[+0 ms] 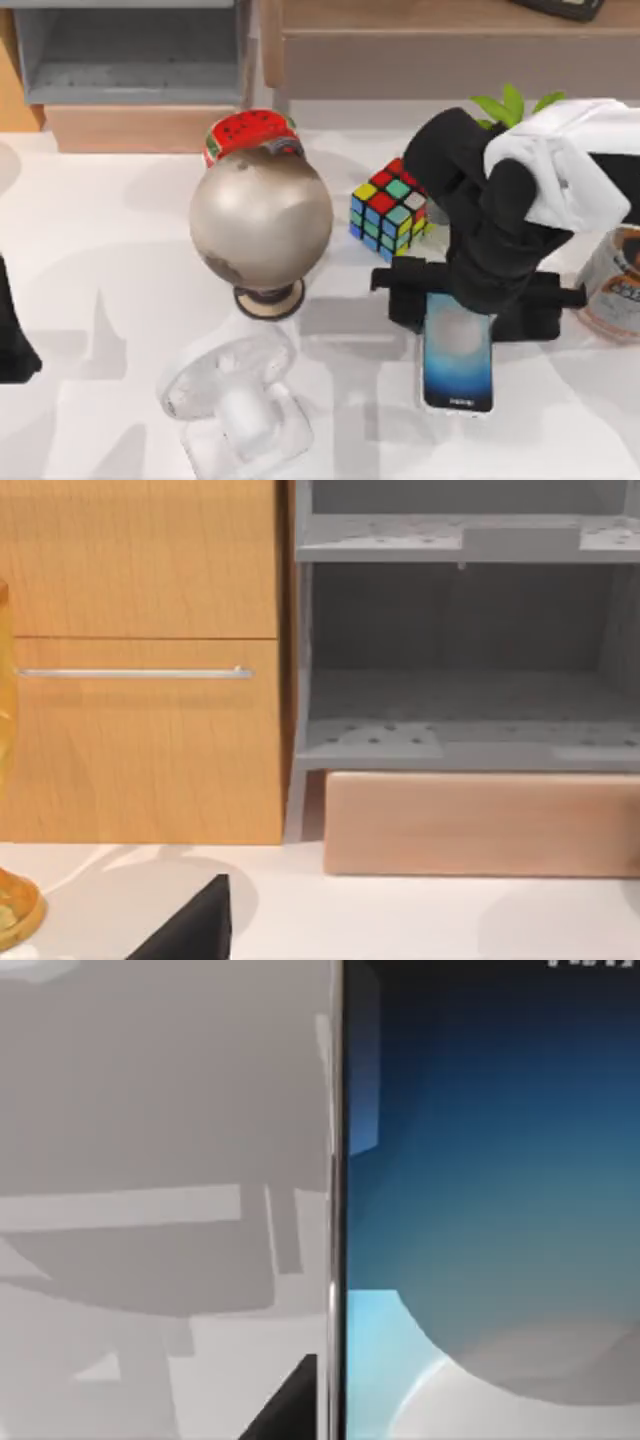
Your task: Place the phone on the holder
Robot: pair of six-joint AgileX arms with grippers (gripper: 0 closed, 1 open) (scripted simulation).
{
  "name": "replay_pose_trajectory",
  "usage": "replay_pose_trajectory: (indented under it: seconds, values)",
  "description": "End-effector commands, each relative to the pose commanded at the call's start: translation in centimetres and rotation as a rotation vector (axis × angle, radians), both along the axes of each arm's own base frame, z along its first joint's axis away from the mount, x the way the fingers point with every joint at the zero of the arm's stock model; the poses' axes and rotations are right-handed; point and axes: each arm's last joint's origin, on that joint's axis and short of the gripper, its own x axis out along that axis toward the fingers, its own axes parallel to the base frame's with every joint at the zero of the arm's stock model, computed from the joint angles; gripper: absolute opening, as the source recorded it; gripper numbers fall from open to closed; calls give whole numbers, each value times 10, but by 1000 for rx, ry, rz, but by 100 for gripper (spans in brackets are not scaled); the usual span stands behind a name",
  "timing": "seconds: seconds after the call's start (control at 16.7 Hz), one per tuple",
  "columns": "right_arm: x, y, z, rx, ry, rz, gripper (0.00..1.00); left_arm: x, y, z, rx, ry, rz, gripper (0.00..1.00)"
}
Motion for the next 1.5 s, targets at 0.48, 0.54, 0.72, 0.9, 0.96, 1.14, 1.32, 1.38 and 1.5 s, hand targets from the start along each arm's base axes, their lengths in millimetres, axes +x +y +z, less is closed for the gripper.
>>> replay_pose_trajectory:
  seconds: [0.48,0.54,0.72,0.9,0.96,1.14,1.32,1.38,1.5]
  values:
    - [49,-54,114,329,-455,106,0,0,0,0,0,0,0,100]
    - [54,-69,127,345,-523,121,0,0,0,0,0,0,0,100]
    - [63,-122,156,341,-716,161,0,0,0,0,0,0,0,100]
    - [61,-182,173,270,-874,200,0,0,0,0,0,0,0,100]
    - [57,-202,176,237,-917,213,0,0,0,0,0,0,0,100]
    - [38,-258,176,128,-1008,249,0,0,0,0,0,0,0,100]
    - [9,-304,166,32,-1054,279,0,0,0,0,0,0,0,100]
    - [-1,-317,161,7,-1061,285,0,0,0,0,0,0,0,100]
    - [-23,-337,147,-30,-1068,295,0,0,0,0,0,0,0,100]
